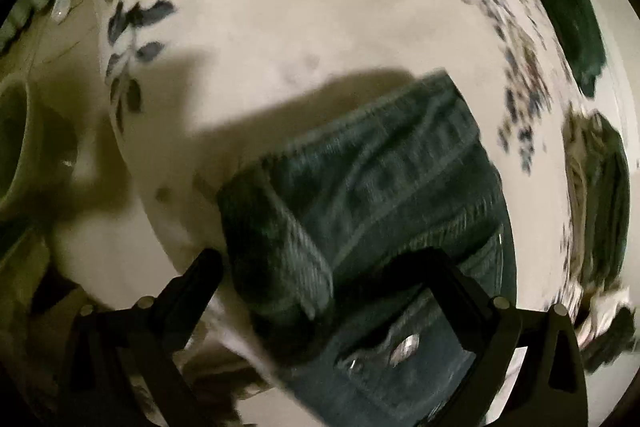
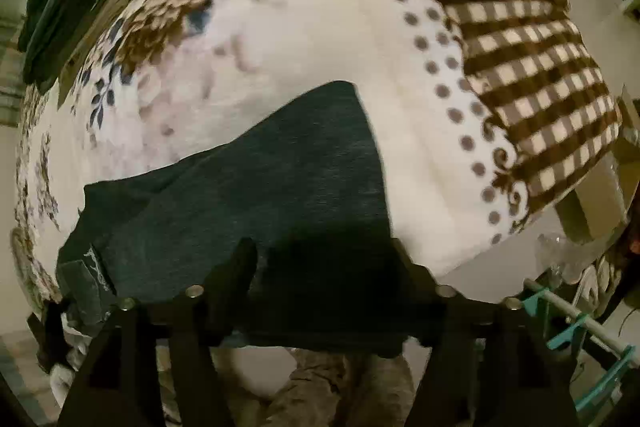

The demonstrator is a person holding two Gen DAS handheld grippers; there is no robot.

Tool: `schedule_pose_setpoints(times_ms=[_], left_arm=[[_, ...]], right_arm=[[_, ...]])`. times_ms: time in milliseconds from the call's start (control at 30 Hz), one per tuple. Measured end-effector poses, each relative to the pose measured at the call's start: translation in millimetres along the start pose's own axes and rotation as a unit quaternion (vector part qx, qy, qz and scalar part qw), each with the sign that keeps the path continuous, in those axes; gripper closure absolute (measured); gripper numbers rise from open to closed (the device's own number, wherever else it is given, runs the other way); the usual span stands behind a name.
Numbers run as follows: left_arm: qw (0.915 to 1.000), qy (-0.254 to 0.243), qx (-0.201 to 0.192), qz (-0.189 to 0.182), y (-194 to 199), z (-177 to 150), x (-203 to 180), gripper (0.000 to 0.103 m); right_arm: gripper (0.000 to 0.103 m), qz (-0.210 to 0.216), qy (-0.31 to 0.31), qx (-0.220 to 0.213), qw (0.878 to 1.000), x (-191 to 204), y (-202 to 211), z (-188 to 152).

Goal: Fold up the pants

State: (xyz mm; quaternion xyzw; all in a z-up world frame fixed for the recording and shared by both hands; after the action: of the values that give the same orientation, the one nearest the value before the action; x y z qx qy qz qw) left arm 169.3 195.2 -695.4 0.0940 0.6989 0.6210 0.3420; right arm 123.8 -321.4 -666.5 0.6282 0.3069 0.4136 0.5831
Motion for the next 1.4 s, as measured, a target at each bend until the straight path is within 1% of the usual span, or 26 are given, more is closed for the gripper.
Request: schedule_pose_setpoints(times_ms=[133,167,200,233,267,300,400,467,533,567,600,700,767,833,867,900,967,1000,1067,1100,1167,1200,1233,1300,1333,1400], left_arm=[[0.9998,0.011,-0.017,-0.01,3.7,5.2,-1.9,0.0],[0.9994,0.015,-0.026,-0.017,5.3,5.6,-1.7,0.004],[0.9986,0.018,-0.044,-0.022,10.6,8.1,-2.7,0.024],[0.9982,0.016,-0.055,-0.019,14.5,10.3,-2.7,0.038],[0.9979,0.014,-0.06,-0.019,17.8,12.1,-3.4,0.067],[0.9979,0.01,-0.058,-0.028,19.8,12.3,-5.8,0.074],[0.9958,-0.034,-0.08,-0.028,39.1,7.8,-24.3,0.079],[0.9905,-0.083,-0.104,-0.036,64.1,-0.5,-43.8,0.08],[0.9819,-0.135,-0.121,-0.056,93.8,-15.3,-68.7,0.08],[0.9754,-0.167,-0.129,-0.064,110.1,-26.6,-84.3,0.08],[0.9691,-0.195,-0.132,-0.072,123.4,-37.6,-97.4,0.08],[0.9479,-0.273,-0.134,-0.096,153.4,-76.9,-136.4,0.081],[0.9268,-0.336,-0.124,-0.113,167.9,-117.7,-168.3,0.081],[0.9074,-0.384,-0.114,-0.126,173.4,-156.2,-191.5,0.081],[0.897,-0.408,-0.108,-0.131,172.5,-175.7,-202.6,0.081],[0.8826,-0.44,-0.097,-0.136,169.2,-203.9,-215.8,0.081],[0.864,-0.478,-0.076,-0.14,160.6,-242.1,-230.9,0.081],[0.8507,-0.504,-0.06,-0.139,150.1,-269.4,-239.0,0.081],[0.8357,-0.532,-0.033,-0.134,131.9,-305.6,-247.6,0.081],[0.8243,-0.551,-0.014,-0.131,118.0,-329.7,-252.0,0.081],[0.8079,-0.576,0.005,-0.124,100.1,-363.0,-257.2,0.081],[0.7965,-0.592,0.02,-0.12,86.3,-383.7,-259.2,0.081],[0.7882,-0.604,0.028,-0.113,77.3,-400.3,-260.6,0.081],[0.7767,-0.621,0.049,-0.094,52.9,-429.4,-260.6,0.081],[0.7728,-0.627,0.063,-0.077,39.7,-438.9,-259.0,0.081],[0.7738,-0.626,0.086,-0.05,20.0,-445.2,-253.8,0.077]], right_arm=[[0.021,-0.034,0.016,-0.02,0.999,7.7,-3.2,-7.0],[0.021,-0.036,0.015,-0.023,0.999,8.2,-3.0,-9.6],[0.021,-0.038,0.013,-0.027,0.999,9.1,-2.8,-11.5],[0.021,-0.038,0.01,-0.03,0.999,8.2,-1.8,-12.1],[0.021,-0.036,0.007,-0.032,0.999,7.1,-0.7,-12.7],[0.021,-0.033,0.003,-0.031,0.999,5.2,0.0,-13.2],[0.021,-0.037,0.003,-0.037,0.999,-2.5,3.6,-18.2],[0.021,-0.04,0.012,-0.04,0.998,-4.3,6.0,-19.3],[0.016,-0.042,0.024,-0.04,0.998,-8.8,11.1,-23.1],[0.008,-0.043,0.031,-0.041,0.998,-7.7,12.1,-23.2],[0.005,-0.045,0.039,-0.044,0.997,-6.5,14.6,-23.5],[0.004,-0.058,0.067,-0.061,0.994,-2.3,26.8,-24.1],[0.004,-0.061,0.08,-0.074,0.992,1.5,34.7,-22.0],[0.004,-0.057,0.083,-0.087,0.991,-2.2,46.8,-22.1],[0.004,-0.054,0.079,-0.092,0.991,-3.4,50.5,-19.5],[0.004,-0.05,0.073,-0.095,0.992,-5.4,53.6,-17.6],[0.004,-0.039,0.053,-0.098,0.993,-18.8,62.0,-15.3],[0.004,-0.035,0.047,-0.099,0.993,-22.9,64.4,-13.2],[0.004,-0.03,0.032,-0.101,0.994,-38.6,70.9,-11.0],[0.004,-0.033,0.027,-0.102,0.994,-46.8,72.6,-10.1],[0.004,-0.035,0.017,-0.103,0.994,-64.1,75.5,-7.8],[0.004,-0.036,0.009,-0.102,0.994,-75.3,76.8,-6.0],[0.004,-0.035,0.004,-0.102,0.994,-82.2,77.3,-4.4],[0.004,-0.031,-0.008,-0.097,0.995,-96.6,76.1,-1.5],[0.004,-0.029,-0.014,-0.093,0.995,-104.2,75.4,-0.2],[0.004,-0.02,-0.023,-0.085,0.996,-116.1,74.2,1.8]])
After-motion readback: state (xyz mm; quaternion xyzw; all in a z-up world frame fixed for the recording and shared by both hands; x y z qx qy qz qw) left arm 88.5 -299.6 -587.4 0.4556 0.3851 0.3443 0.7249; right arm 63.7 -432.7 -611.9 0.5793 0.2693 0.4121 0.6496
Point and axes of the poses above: each gripper's, at about its wrist camera, not at the fingertips, and y roughly against the way its jaws point, x to its left, z to its top, the point moved 7 cm from there along -y, roughly the way its jaws point, and after that the axes turned 4 degrees about x, right-handed, at the moved point
